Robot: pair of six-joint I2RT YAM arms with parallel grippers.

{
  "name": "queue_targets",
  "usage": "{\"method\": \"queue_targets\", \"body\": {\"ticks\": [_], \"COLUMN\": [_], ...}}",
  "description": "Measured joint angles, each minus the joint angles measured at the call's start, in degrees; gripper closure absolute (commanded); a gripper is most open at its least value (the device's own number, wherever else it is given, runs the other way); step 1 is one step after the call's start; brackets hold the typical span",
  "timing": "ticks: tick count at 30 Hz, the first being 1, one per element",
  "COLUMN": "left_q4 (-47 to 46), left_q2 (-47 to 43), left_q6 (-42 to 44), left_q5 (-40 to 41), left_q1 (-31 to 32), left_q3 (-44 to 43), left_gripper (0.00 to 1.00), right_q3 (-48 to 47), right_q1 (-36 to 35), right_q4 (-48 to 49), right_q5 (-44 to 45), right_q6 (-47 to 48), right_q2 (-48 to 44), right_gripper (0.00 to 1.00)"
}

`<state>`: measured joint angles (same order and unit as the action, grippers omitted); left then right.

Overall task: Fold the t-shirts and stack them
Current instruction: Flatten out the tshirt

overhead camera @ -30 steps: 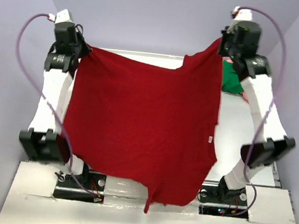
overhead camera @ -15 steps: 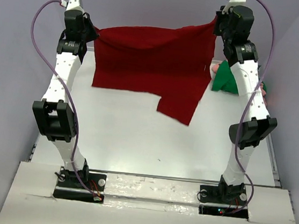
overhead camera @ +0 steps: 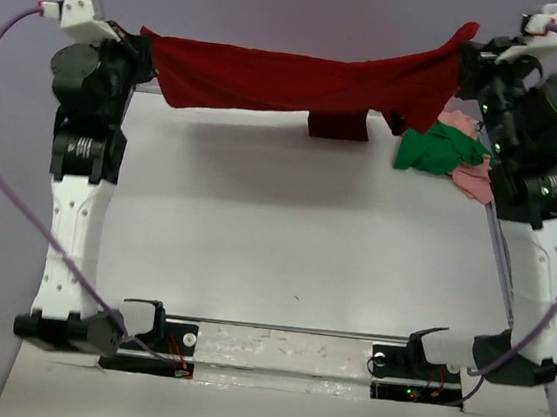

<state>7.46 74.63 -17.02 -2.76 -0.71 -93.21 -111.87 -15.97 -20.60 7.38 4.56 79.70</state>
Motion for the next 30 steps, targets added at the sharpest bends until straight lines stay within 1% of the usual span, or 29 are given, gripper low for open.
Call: {"method": "queue_targets", "body": {"ticks": [3, 5, 7, 10, 12, 15, 19, 22, 25, 28, 30], "left_q4": [0.0, 0.72, 2.8, 6.12, 7.85, 8.76, 8.76, 8.26, 7.04, 5.99, 5.29], "left_q2": [-10.75, -16.68, -21.46, -26.47, -27.78, -27.63, -24.83, -17.7, -10.21, -2.56, -0.04], "left_q6": [0.0, -0.02, -0.07, -0.63, -1.25, -1.51, -1.92, -2.62, -3.28, -4.17, -4.55], "left_q5": [0.98, 2.34, 4.33, 6.93, 8.76, 10.38, 10.93, 10.8, 10.56, 10.03, 10.08], "left_q1": [0.52, 0.59, 0.61, 0.61, 0.61, 0.61, 0.61, 0.61, 0.61, 0.61, 0.61], "left_q3": [0.15, -0.74, -2.54, -6.67, -10.34, -11.67, -6.12, 1.33, 6.25, 12.35, 16.15], "left_gripper": [1.0, 1.0, 1.0, 1.0, 1.0, 1.0, 1.0, 1.0, 1.0, 1.0, 1.0], "right_q3": [0.2, -0.17, -0.39, -2.05, -3.98, -5.79, -5.33, -4.37, -3.34, 1.79, 6.45], "right_q1": [-0.26, -0.26, -0.26, -0.26, -0.26, -0.26, -0.26, -0.26, -0.26, -0.26, -0.26], "right_q4": [0.0, -0.55, -1.18, -3.58, -4.96, -6.21, -6.34, -6.49, -5.99, -5.03, -3.78], "right_q5": [-1.73, -2.95, -3.74, -4.81, -4.85, -4.09, -2.49, -0.96, 0.92, 2.38, 2.75], "right_q6": [-0.02, -0.09, -0.28, -0.79, -0.96, -0.83, -0.24, 0.68, 2.01, 2.89, 3.17], "right_q2": [-7.91, -13.09, -16.33, -20.55, -21.03, -19.82, -13.75, -7.48, 0.57, 7.58, 9.94], "right_gripper": [1.0, 1.0, 1.0, 1.0, 1.0, 1.0, 1.0, 1.0, 1.0, 1.0, 1.0]}}
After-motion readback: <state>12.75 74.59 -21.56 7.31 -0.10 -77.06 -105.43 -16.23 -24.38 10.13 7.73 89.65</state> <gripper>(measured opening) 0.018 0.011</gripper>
